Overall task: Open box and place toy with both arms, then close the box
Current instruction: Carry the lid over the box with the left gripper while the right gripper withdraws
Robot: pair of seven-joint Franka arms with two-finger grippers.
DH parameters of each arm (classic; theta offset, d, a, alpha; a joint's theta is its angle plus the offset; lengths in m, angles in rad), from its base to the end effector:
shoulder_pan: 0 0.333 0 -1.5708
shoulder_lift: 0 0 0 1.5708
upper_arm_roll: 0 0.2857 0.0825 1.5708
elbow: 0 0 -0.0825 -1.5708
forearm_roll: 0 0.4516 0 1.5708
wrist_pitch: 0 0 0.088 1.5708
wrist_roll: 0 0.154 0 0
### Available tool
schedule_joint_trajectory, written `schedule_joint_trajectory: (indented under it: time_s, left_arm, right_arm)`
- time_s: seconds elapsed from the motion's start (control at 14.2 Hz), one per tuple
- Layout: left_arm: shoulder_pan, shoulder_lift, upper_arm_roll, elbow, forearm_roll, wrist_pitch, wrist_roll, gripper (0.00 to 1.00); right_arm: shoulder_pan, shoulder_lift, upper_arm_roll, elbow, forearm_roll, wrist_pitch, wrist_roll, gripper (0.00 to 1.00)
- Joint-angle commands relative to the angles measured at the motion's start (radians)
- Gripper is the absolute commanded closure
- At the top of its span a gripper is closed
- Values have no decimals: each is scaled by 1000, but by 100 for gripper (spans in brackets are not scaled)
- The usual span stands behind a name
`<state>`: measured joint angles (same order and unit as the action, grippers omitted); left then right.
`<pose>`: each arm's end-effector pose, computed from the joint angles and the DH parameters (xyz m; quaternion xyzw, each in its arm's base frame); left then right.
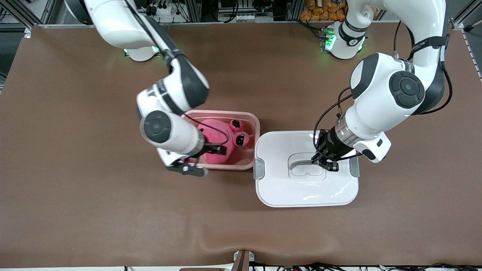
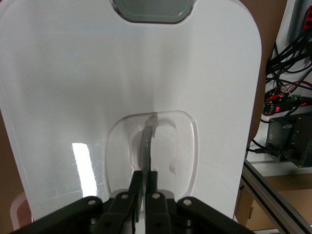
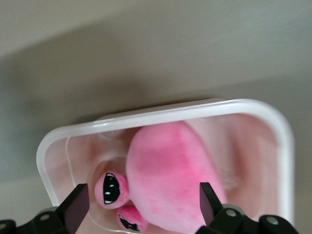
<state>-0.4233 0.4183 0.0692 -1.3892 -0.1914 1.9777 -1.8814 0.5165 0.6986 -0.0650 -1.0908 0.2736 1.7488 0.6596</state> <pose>0.7063 -0.2896 0.4000 0.6993 0.7056 -0.0319 0.1103 0.6877 0.3874 0.3281 -0.9858 0.1227 0.0764 0.0854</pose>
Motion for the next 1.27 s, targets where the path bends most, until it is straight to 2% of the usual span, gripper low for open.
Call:
schedule_joint_trajectory:
  time_s: [0.0,0.35,0.49,0.64,0.78,1.2]
  left_arm:
    - [-32,-9,1,-13,27,48,-21,100]
    - [-138,-16,1,-33,49,115,-21,100]
    - [-179,-21,0,-51,49,136,-27,100]
    - [-233,-19,3,-77,79,194,-124,100]
    - [-282,-21,0,-106,141,231,-218,100]
    - [-402,-16,1,-189,226,369,-419,100]
  right_arm:
    - [-64,-89,13,-12,-10,-84,5,0]
    - [-180,-171,11,-12,-14,-198,6,0]
    - [-194,-208,16,-12,-95,-213,5,0]
    - [-194,-235,17,-12,-166,-227,2,0]
    - [-208,-257,17,-14,-162,-256,3,0]
    - [-251,-332,14,-12,-163,-377,0,0]
